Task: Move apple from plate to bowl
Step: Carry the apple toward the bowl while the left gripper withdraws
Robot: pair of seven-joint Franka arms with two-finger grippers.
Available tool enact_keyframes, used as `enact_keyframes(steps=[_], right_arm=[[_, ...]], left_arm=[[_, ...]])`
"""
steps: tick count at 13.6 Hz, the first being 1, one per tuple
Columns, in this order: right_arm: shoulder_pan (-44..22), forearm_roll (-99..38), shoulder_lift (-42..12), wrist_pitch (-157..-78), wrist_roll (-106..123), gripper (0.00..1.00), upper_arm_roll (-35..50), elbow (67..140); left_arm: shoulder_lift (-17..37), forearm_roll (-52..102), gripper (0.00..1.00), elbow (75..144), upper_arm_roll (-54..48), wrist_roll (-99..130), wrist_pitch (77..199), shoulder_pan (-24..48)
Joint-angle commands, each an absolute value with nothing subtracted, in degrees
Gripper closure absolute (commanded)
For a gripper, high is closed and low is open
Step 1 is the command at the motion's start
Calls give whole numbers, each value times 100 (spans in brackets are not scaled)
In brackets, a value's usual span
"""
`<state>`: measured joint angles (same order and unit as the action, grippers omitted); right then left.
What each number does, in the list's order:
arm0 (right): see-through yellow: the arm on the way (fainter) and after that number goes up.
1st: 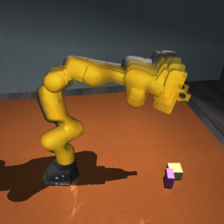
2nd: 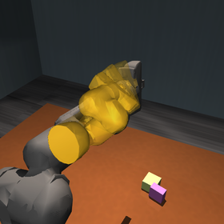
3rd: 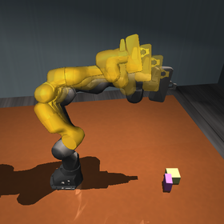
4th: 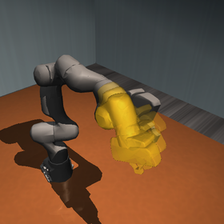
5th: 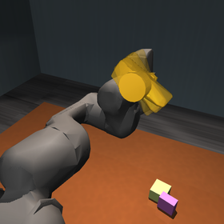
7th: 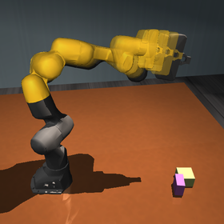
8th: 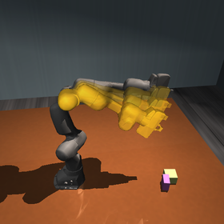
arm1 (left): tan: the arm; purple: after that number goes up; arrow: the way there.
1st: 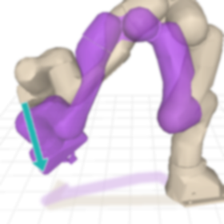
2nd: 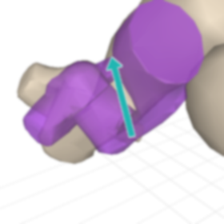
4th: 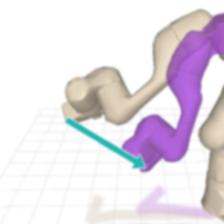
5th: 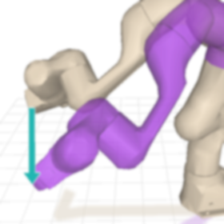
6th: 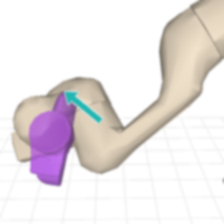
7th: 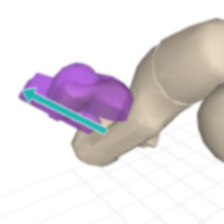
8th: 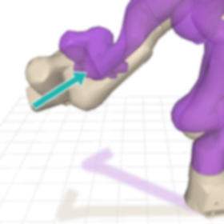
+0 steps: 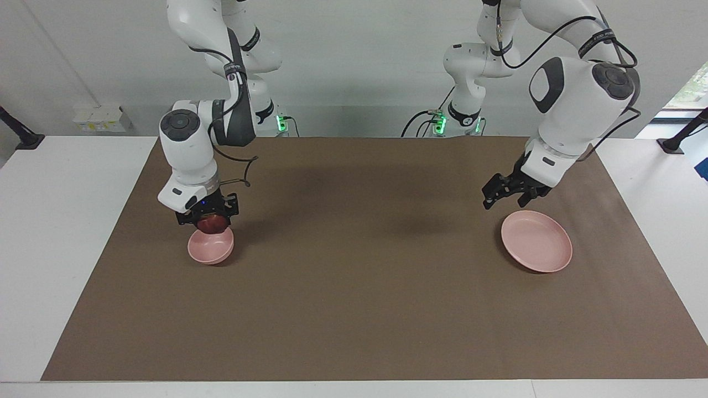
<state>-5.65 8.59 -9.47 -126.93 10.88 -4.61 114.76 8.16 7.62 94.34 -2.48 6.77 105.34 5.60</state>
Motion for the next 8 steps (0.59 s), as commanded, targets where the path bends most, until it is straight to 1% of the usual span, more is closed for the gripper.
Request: enact_keyframes(steps=[1,3,4,6,7,8], right_arm=[[-475,1089,-1177,-12954,1151,100,-431,11364],[-422,1151,-1230,-13017,1125,100,-431,11364],[-422,1151,-1248,-13034,1116,98,-431,11356],[-352,1177,-1318,-13139,1125,92,-431,11355],[-343,1195,-1336,-13148,1116,88,-431,11355],[-334,1195,-1406,-13201,1108,83,-431,11355]], left_arm=[[511,415,0,9430,-264,-156,10301,343],[230,238,0,9535,-264,-351,10292,238],[98,176,0,9614,-264,-352,10301,168],[-131,-209,0,9589,-272,-552,10275,167],[-175,-202,0,9519,-264,-571,10057,158],[-150,-202,0,9292,-255,-580,9698,158]])
